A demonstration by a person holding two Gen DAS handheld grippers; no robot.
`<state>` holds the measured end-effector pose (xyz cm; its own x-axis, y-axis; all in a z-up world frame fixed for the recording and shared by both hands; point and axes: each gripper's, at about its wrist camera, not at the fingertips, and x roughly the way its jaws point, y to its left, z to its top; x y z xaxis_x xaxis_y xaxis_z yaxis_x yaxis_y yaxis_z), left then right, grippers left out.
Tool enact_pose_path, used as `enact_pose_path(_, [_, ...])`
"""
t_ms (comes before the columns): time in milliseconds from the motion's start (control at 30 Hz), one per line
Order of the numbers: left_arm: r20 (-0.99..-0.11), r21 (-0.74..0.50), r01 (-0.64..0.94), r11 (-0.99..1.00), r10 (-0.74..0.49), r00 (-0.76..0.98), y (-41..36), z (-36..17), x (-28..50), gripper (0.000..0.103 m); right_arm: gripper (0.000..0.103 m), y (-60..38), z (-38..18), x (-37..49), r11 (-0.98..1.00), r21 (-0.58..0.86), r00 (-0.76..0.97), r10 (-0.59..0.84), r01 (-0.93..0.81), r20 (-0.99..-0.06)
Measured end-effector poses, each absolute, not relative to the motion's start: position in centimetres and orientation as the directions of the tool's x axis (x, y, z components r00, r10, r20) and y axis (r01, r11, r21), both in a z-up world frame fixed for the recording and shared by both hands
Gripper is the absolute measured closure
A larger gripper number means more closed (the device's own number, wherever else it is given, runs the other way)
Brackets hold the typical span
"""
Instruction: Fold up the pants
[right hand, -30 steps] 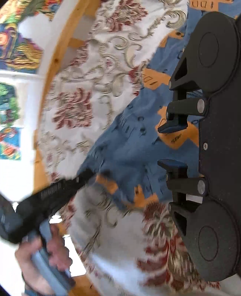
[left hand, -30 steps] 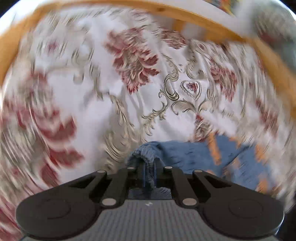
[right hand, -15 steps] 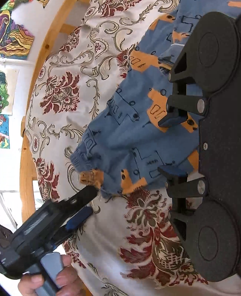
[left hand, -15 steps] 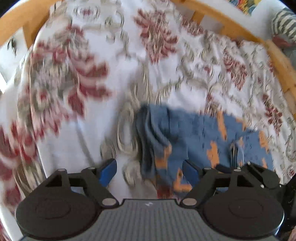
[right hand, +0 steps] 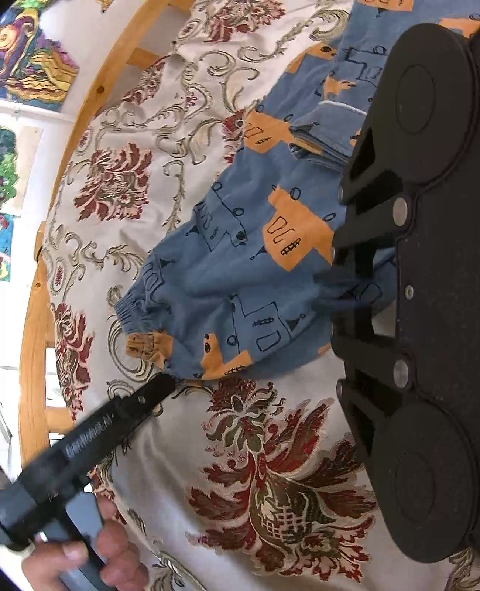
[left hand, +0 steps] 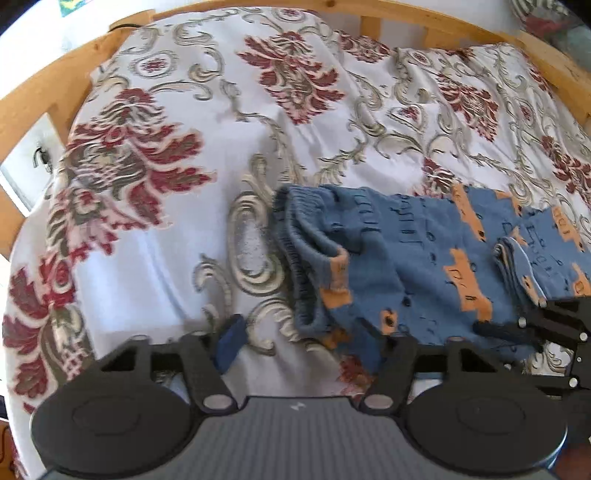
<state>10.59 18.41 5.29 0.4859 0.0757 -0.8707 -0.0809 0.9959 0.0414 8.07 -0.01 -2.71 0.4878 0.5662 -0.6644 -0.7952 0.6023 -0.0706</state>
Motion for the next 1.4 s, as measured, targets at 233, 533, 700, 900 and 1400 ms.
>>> enact_pose_path(233, [-0.877, 0.068, -0.096, 0.993, 0.105, 0.469, 17.9, 4.7, 11.8, 0.046, 0.100, -1.2, -1.6, 7.6, 0.624, -0.054, 0.504, 0.574, -0.780, -0.645])
enact_pose_path(533, [-0.909, 0.059, -0.041, 0.997, 0.071, 0.410, 16.1, 3.0, 12.4, 0.099, 0.099, -1.4, -1.5, 8.0, 0.639, -0.033, 0.505, 0.572, -0.768, -0.646])
enact_pose_path(700, [-0.895, 0.129, -0.040, 0.991, 0.134, 0.426, 16.5, 4.0, 11.6, 0.100, 0.101, -2.1, -0.8, 7.4, 0.639, -0.075, 0.529, 0.559, -0.765, -0.639])
enact_pose_path(900, [-0.900, 0.123, -0.041, 0.992, 0.129, 0.417, 17.4, 4.6, 11.5, 0.100, 0.101, -2.7, -2.0, 7.4, 0.637, -0.061, 0.498, 0.536, -0.769, -0.682])
enact_pose_path(1400, [-0.874, -0.293, -0.183, 0.938, -0.186, 0.450, 21.4, 7.3, 11.7, 0.031, 0.067, -0.4, -1.3, 6.2, 0.606, -0.024, 0.471, 0.591, -0.795, -0.655])
